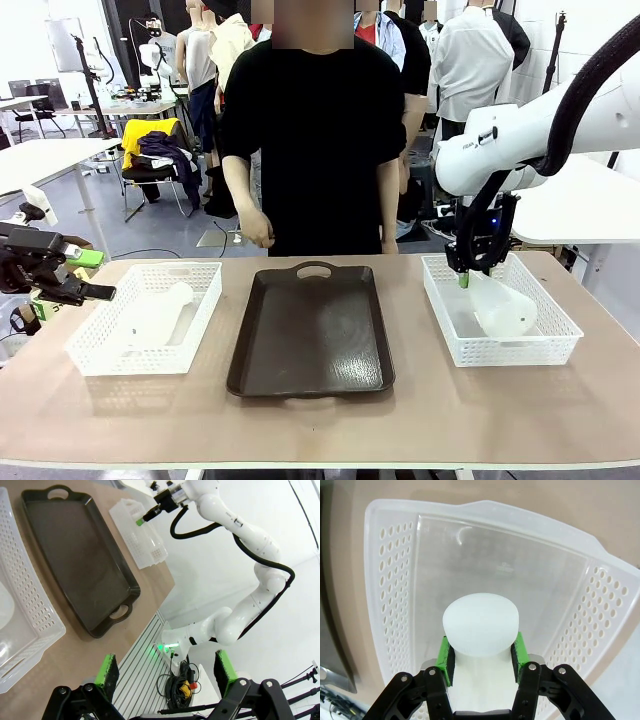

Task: Prepare the laboratory tools.
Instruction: While moving the picked Big flask to the Handle tray indicated by the person, stop as directed by the person.

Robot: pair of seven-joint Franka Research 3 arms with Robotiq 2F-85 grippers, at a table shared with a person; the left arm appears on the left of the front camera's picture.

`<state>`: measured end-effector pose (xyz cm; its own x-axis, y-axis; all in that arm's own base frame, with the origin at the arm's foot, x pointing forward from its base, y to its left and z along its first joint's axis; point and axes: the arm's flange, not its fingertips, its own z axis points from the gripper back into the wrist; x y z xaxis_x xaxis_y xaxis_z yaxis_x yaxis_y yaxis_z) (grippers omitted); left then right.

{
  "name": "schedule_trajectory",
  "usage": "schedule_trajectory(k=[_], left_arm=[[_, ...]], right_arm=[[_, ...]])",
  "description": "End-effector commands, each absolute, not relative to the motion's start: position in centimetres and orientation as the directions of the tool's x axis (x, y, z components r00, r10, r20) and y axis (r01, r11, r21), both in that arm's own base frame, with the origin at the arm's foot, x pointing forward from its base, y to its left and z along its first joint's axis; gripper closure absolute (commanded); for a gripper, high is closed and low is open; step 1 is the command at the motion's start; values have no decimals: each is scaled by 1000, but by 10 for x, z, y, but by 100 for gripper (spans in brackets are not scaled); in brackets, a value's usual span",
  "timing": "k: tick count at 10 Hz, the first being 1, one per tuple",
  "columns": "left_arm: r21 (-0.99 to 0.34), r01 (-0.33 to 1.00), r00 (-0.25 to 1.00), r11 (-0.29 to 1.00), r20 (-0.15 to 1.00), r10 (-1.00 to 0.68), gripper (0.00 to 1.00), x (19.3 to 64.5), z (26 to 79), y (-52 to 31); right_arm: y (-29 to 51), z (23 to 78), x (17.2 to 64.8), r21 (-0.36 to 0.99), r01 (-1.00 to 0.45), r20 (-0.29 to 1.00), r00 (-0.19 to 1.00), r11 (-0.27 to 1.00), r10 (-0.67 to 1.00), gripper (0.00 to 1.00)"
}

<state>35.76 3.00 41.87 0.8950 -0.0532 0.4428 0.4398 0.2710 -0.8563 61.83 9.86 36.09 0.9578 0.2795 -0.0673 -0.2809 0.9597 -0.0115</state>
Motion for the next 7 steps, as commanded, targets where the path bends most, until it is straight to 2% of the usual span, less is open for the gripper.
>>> schedule_trajectory(k=[1, 7], left_arm=[[-854, 448, 891, 264, 452, -48, 0, 358, 420, 31], [-854, 448, 891, 264, 452, -48, 0, 358, 420, 31]], right_arm=[[100, 354, 632, -13, -295, -66, 954, 955, 294, 100], [110, 319, 658, -9, -320, -104, 942, 947, 318, 100]])
